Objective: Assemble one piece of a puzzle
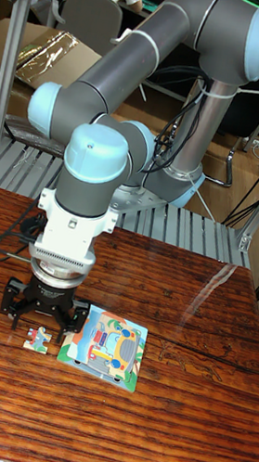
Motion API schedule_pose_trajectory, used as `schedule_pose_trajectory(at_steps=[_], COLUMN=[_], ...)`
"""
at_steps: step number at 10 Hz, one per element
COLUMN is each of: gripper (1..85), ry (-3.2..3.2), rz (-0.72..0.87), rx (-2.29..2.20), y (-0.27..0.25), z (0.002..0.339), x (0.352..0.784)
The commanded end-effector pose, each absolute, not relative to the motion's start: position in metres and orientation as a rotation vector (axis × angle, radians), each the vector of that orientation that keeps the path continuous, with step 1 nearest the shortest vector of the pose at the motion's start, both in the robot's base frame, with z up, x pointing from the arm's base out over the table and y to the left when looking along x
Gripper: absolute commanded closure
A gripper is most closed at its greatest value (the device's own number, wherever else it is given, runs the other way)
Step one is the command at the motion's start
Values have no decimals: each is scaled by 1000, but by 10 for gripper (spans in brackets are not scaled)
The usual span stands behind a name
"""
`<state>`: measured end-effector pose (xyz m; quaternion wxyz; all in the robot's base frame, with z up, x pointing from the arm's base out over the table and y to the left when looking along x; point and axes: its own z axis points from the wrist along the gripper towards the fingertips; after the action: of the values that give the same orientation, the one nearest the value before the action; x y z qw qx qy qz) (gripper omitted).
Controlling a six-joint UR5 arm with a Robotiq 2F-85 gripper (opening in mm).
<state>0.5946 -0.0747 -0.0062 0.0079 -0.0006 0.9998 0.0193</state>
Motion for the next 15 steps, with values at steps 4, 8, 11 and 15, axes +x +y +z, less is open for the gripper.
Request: schedule_pose_trajectory(at_steps=[4, 8, 11, 15], gripper=[153, 200, 227, 250], ry=[3147, 3162, 3164, 3159], rz=[76, 75, 84, 70], rx=[-35, -33, -24, -16], y=[-76, -77, -74, -76], z=[-10, -6, -6, -6], x=[590, 589, 590, 592])
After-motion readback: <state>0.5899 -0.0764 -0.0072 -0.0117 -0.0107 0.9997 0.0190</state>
